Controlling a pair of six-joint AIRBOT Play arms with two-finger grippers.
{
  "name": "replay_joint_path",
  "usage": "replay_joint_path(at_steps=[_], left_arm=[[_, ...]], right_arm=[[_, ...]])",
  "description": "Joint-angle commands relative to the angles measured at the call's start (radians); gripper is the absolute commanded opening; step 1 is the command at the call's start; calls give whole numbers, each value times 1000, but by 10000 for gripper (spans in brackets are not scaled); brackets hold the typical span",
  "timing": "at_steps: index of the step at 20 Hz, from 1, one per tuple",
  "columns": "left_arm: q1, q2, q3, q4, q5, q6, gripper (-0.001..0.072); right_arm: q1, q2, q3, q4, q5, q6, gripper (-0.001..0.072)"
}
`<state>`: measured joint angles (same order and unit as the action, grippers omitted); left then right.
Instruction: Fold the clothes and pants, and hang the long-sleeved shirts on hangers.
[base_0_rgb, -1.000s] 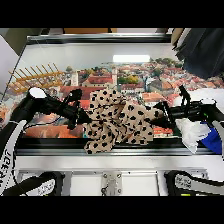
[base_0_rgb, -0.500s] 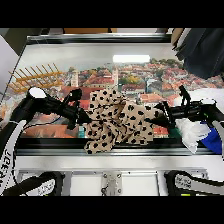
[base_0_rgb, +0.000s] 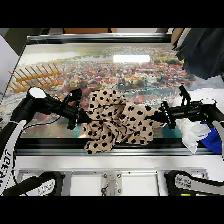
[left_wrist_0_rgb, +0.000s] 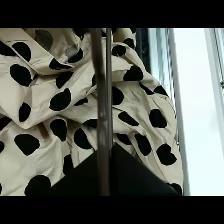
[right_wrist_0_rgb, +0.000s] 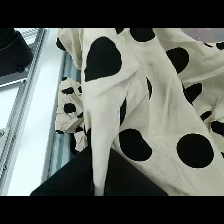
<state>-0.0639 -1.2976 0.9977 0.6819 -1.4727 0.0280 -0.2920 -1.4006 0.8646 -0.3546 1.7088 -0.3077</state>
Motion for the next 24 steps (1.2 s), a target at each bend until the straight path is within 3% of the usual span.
replay_joint_path(at_steps=[1,2,3,4,7,19,24], left_arm=[[0,0,1,6,21,-4,13],[0,0,1,8,23,-23,101],[0,0,1,7,32,-56,375],[0,0,1,7,58,-123,505],[2,1,3,6,93,-240,519],[180,255,2,-20,189,-430,518],[295,407,2,-15,352,-678,518]], right_arm=[[1,0,0,1,0,0,7],[1,0,0,0,0,0,6],[1,0,0,0,0,0,6],[1,0,0,0,0,0,5],[1,0,0,0,0,0,5],[1,0,0,1,-11,21,3],[0,95,7,9,-85,111,2]])
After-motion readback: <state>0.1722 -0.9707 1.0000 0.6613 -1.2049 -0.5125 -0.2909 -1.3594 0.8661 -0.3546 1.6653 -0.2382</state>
